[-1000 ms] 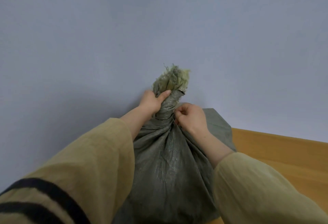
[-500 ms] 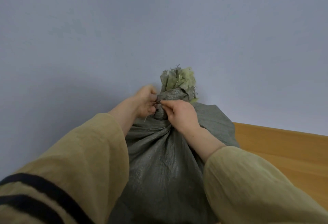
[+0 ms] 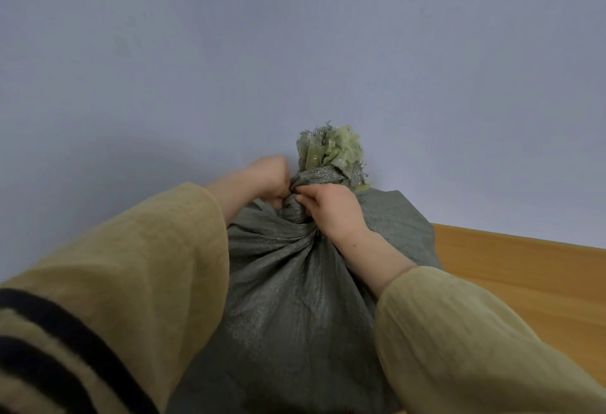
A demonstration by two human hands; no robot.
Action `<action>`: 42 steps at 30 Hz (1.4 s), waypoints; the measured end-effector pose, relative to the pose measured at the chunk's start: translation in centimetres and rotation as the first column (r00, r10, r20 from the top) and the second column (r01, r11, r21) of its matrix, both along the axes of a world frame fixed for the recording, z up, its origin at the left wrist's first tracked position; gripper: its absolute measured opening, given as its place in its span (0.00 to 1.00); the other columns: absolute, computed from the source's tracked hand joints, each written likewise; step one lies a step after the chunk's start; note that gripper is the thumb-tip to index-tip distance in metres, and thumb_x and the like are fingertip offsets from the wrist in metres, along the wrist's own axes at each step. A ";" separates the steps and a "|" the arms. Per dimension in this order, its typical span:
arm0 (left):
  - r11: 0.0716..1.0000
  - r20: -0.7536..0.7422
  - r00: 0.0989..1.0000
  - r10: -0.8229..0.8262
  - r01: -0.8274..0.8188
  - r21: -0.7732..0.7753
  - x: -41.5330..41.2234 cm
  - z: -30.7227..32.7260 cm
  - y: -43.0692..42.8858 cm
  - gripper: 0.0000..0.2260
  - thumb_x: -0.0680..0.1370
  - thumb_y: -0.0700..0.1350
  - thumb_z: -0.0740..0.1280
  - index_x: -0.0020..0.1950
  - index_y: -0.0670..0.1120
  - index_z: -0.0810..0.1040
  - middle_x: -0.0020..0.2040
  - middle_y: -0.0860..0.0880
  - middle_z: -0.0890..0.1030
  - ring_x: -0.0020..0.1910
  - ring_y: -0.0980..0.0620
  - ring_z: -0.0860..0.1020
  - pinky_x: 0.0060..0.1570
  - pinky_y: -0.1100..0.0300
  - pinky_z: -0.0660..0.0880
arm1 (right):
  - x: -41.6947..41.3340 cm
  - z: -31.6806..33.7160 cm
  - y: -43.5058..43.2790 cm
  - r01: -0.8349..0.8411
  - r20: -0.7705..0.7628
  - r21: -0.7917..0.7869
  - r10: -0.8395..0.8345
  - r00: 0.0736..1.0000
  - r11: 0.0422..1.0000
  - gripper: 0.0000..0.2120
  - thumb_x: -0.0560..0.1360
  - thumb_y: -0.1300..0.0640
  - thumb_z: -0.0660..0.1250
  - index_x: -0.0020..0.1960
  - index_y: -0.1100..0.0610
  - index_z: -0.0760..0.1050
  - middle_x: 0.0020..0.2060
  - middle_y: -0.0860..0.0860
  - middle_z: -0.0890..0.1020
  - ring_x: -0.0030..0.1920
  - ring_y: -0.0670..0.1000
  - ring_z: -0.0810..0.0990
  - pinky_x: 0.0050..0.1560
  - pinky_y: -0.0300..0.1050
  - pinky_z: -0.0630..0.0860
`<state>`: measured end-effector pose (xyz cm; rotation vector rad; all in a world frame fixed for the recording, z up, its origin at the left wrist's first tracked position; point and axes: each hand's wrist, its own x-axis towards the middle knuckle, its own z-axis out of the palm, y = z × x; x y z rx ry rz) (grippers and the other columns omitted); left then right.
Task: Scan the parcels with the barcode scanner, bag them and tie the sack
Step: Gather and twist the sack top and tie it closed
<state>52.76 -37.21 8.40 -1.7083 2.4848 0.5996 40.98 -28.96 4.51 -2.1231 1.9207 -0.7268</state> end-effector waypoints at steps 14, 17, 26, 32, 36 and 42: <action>0.795 0.466 0.830 -0.307 0.493 -0.355 1.6 -1.9 5.3 0.09 0.76 0.41 0.59 0.50 0.42 0.77 0.49 0.41 0.81 0.50 0.39 0.78 0.39 0.54 0.68 | 0.6 -1.7 -3.7 0.164 -0.253 0.162 -0.120 0.960 0.973 0.09 0.78 0.60 0.59 0.50 0.59 0.78 0.50 0.57 0.81 0.50 0.59 0.79 0.38 0.45 0.67; 0.821 0.346 0.886 -0.309 0.432 -0.374 2.1 -3.4 4.6 0.10 0.79 0.45 0.58 0.51 0.43 0.77 0.50 0.41 0.81 0.51 0.39 0.78 0.46 0.50 0.75 | 0.1 -2.8 -4.0 0.099 -0.192 0.197 -0.060 0.979 0.975 0.11 0.79 0.56 0.59 0.54 0.58 0.78 0.53 0.56 0.80 0.54 0.58 0.78 0.42 0.46 0.70; 0.859 -0.352 0.814 -0.462 0.312 -0.406 1.9 -4.9 0.7 0.08 0.71 0.42 0.73 0.36 0.42 0.76 0.37 0.46 0.78 0.37 0.51 0.76 0.38 0.58 0.70 | -1.7 -2.7 -4.4 0.003 0.123 0.190 -0.027 0.992 0.982 0.09 0.76 0.58 0.65 0.52 0.60 0.80 0.46 0.56 0.83 0.50 0.57 0.80 0.47 0.46 0.72; 0.985 -0.703 0.706 -0.086 0.166 0.047 1.8 -5.1 0.8 0.11 0.71 0.34 0.73 0.33 0.44 0.75 0.39 0.41 0.83 0.28 0.59 0.79 0.36 0.62 0.79 | -2.7 -2.7 -4.1 -0.074 0.448 0.280 -0.062 0.892 0.957 0.05 0.76 0.64 0.66 0.48 0.60 0.81 0.27 0.50 0.77 0.25 0.40 0.74 0.41 0.43 0.75; 0.982 -0.638 0.767 -0.061 0.162 0.100 2.2 -4.3 0.1 0.07 0.71 0.35 0.74 0.36 0.40 0.77 0.31 0.49 0.81 0.28 0.61 0.78 0.35 0.66 0.77 | -2.3 -2.3 -3.9 -0.064 0.452 0.322 -0.094 0.887 0.945 0.10 0.74 0.67 0.65 0.53 0.62 0.81 0.29 0.50 0.79 0.27 0.39 0.74 0.37 0.35 0.73; 0.981 -0.567 0.821 -0.073 0.162 0.108 2.4 -4.0 0.1 0.07 0.70 0.32 0.73 0.41 0.43 0.80 0.36 0.50 0.81 0.30 0.66 0.78 0.40 0.73 0.75 | -1.4 -2.5 -3.2 -0.017 0.337 0.265 -0.076 0.939 0.964 0.15 0.76 0.67 0.61 0.59 0.59 0.80 0.41 0.51 0.80 0.44 0.47 0.75 0.47 0.37 0.69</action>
